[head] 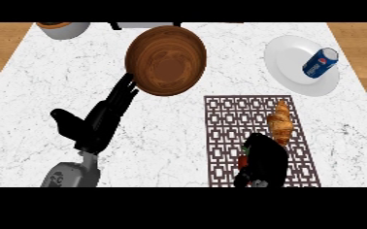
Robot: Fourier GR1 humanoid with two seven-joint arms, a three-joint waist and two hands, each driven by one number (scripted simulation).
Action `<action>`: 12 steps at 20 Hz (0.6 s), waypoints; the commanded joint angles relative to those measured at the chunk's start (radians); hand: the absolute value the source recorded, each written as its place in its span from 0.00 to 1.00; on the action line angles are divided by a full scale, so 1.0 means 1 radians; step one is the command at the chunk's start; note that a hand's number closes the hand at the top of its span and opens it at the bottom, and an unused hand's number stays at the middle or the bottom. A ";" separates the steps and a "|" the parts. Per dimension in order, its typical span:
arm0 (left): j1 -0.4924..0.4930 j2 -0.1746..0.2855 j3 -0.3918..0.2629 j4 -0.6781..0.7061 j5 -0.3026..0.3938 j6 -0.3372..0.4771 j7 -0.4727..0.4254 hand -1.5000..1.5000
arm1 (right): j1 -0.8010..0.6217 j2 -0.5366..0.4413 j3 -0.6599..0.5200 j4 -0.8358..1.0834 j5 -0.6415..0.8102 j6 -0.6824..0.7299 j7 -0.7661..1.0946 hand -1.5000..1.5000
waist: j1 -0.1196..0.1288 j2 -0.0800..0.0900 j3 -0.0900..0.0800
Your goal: Pick the bell pepper from the placemat and place it in the bowl
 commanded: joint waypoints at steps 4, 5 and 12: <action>0.058 -0.028 -0.007 -0.019 -0.034 -0.024 -0.030 0.50 | -0.063 0.009 0.004 0.118 0.018 -0.036 0.007 1.00 | 0.005 0.008 0.008; -0.086 0.004 0.066 0.079 -0.003 -0.040 0.009 0.50 | -0.094 0.009 0.051 0.175 0.014 -0.077 0.057 1.00 | 0.003 0.010 0.008; -0.023 -0.030 0.023 -0.017 -0.014 -0.029 0.035 0.50 | -0.146 0.009 0.272 0.090 0.060 0.066 0.039 1.00 | 0.030 0.010 0.008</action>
